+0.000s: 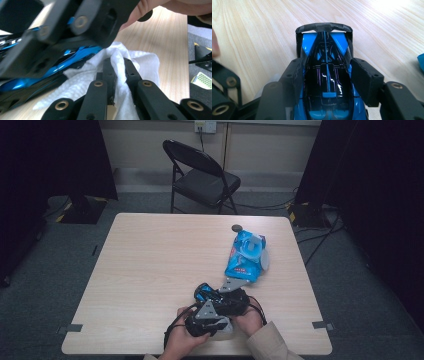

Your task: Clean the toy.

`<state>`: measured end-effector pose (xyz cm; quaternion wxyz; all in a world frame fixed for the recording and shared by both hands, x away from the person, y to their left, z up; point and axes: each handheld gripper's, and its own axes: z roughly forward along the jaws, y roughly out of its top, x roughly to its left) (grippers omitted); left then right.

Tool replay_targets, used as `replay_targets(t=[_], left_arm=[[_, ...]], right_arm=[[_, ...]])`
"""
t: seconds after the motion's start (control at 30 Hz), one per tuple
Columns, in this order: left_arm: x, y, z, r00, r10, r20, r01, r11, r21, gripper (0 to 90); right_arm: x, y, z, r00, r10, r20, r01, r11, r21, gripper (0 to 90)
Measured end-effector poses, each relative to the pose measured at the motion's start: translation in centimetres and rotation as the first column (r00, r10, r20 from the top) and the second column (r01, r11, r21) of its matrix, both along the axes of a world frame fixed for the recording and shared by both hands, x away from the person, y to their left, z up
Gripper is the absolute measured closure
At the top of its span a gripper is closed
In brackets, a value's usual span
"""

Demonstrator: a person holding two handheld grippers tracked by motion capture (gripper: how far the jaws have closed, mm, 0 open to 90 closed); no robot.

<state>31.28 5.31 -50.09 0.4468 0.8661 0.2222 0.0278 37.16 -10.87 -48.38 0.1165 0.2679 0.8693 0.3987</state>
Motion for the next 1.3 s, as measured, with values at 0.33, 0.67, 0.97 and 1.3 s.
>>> replay_targets(t=[0.33, 0.67, 0.97, 1.3], left_arm=[[1.3, 6.5, 2.5, 0.9873, 0.155, 0.035, -0.154, 0.9875, -0.033, 83.4], [3.4, 10.6, 3.0, 0.9592, 0.276, 0.060, -0.276, 0.9610, -0.008, 83.5], [4.9, 11.6, 1.9, 0.9232, 0.377, 0.073, -0.379, 0.9254, 0.009, 83.5], [5.5, 9.3, 0.3, 0.9347, 0.342, 0.096, -0.351, 0.9298, 0.109, 82.9]], right_arm=[[0.0, -0.1, 0.0, 1.0000, -0.004, -0.001, 0.004, 1.0000, 0.006, 44.1], [-0.1, -0.1, 0.0, 1.0000, -0.006, -0.001, 0.006, 1.0000, 0.007, 44.1], [-0.1, -0.1, 0.0, 1.0000, -0.005, 0.000, 0.005, 1.0000, 0.006, 44.1], [-0.1, -0.1, 0.0, 1.0000, -0.004, 0.002, 0.004, 1.0000, 0.005, 44.1]])
